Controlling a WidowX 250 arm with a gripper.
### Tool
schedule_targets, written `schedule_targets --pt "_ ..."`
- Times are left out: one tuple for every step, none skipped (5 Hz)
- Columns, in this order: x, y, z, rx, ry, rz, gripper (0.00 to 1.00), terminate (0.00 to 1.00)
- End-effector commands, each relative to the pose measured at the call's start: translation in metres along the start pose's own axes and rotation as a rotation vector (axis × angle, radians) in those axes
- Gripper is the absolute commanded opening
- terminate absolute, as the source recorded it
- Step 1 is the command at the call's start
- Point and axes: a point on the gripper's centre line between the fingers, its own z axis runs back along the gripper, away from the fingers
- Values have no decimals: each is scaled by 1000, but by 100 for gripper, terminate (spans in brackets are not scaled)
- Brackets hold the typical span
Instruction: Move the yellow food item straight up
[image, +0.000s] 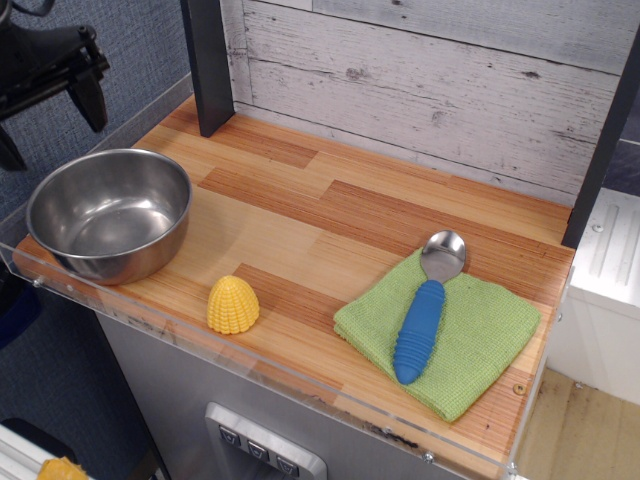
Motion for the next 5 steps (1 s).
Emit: schedule_targets --pt "-18 -13 4 -33 -5 -102 100 0" --pt "-29 -17 2 -73 12 -182 100 0" --pt "-59 -30 -3 -118 51 -343 100 0" --pt "-86 -44 -6 -159 93 -469 100 0" --pt "-104 -54 -16 -180 129 -528 100 0"
